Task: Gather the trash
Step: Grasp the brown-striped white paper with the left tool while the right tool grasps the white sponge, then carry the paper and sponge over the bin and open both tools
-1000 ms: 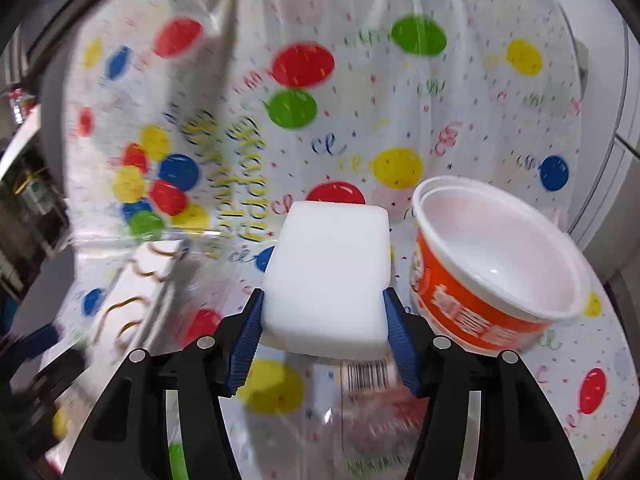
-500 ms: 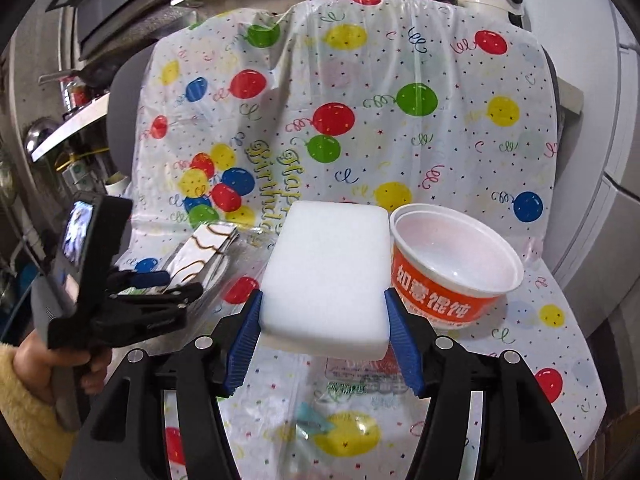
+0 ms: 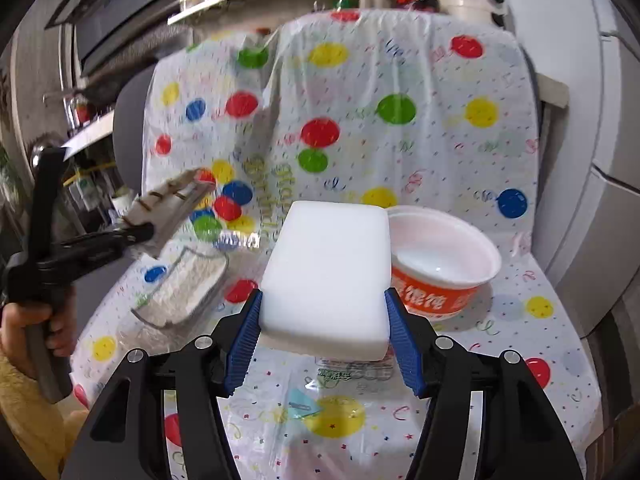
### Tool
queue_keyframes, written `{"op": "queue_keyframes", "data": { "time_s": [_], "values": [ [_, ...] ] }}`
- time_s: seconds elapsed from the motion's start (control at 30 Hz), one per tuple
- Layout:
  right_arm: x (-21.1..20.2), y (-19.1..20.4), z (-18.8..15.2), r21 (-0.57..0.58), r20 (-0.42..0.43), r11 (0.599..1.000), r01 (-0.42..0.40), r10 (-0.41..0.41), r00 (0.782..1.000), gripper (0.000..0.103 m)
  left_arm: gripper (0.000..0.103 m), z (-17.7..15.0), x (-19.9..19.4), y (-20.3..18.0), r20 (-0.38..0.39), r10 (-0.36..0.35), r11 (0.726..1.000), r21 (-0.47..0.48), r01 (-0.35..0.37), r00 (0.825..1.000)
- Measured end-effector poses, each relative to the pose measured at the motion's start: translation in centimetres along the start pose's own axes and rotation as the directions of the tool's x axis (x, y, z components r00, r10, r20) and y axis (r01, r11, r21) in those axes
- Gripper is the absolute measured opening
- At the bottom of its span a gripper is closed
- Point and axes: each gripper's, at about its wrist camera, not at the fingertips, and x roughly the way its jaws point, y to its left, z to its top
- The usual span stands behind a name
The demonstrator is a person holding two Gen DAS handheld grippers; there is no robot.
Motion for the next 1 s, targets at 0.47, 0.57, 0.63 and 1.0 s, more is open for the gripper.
{"op": "queue_keyframes", "data": {
  "time_s": [0.47,0.57,0.63,1.0],
  "values": [
    [-13.7,-11.5,-8.8,0.132,0.05,0.958,0.254,-0.262,0.964,0.061,0.003,-7.6,-6.3,-18.3,0.005,-0.298,0.942,0.16,0.294,0.954],
    [-17.6,-14.8,-12.8,0.192,0.013,0.912,0.362,-0.372,0.928,0.061,0.003,-9.9,-6.3,-23.3,-0.027,-0.387,0.9,0.208,0.383,0.922],
    [-19.4,-16.4,-15.2,0.216,-0.017,0.88,0.422,-0.429,0.903,0.062,0.003,-11.3,-6.1,-26.1,-0.057,-0.432,0.87,0.235,0.433,0.9],
    [-21.8,-25.1,-26.3,0.382,-0.231,0.738,0.557,-0.507,0.83,0.064,0.003,-19.2,-0.7,-42.6,-0.362,-0.531,0.684,0.351,0.64,0.766]
  ]
}}
